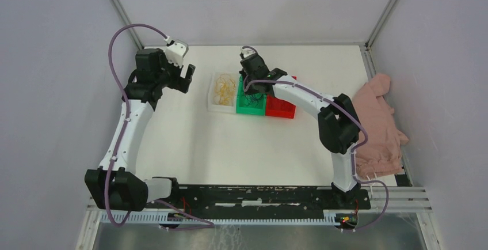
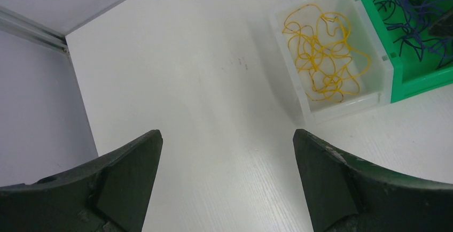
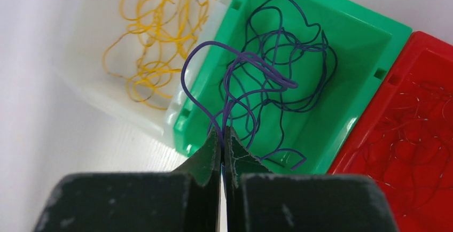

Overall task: Untangle the cables
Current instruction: Place the cable in the bin.

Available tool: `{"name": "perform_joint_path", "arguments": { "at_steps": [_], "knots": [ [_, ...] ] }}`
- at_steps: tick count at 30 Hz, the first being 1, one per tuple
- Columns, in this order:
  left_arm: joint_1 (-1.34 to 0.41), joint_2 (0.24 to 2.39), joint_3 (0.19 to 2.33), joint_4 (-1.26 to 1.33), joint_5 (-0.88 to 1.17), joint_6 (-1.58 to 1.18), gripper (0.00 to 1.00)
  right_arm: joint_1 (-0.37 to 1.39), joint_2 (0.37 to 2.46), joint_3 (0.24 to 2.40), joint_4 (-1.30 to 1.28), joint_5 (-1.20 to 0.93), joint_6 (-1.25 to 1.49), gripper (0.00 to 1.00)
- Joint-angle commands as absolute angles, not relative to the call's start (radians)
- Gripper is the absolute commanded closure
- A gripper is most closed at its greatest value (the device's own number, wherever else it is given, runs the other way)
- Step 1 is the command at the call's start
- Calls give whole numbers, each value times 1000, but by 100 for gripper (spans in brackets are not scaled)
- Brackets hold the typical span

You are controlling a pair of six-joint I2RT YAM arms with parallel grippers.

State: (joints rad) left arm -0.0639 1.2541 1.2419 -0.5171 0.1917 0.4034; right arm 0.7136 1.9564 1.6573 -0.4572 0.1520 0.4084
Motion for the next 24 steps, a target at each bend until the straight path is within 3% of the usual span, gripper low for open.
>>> {"name": "perform_joint_path", "arguments": {
  "at_steps": [1, 7, 10, 14, 17, 24],
  "knots": [
    [-56, 1243, 1257, -451, 216, 329, 1, 713, 2031, 1769, -454, 289, 469, 100],
    [-49, 1247, 1253, -450, 225, 332, 0, 709, 2111, 1807, -442, 381, 482, 99],
    [-41, 1249, 1247, -451, 231, 326, 1, 699, 2145, 1835, -454, 374, 476, 94],
    [-11, 1259, 1251, -448, 252, 296, 0, 685, 2163, 1877, -506, 349, 465, 64],
    [2, 1259, 1250, -441, 265, 292, 1, 676, 2127, 1859, -507, 332, 455, 52],
    [9, 1264, 1258, -443, 277, 290, 1, 666, 2007, 1841, -513, 308, 436, 51]
  ]
}}
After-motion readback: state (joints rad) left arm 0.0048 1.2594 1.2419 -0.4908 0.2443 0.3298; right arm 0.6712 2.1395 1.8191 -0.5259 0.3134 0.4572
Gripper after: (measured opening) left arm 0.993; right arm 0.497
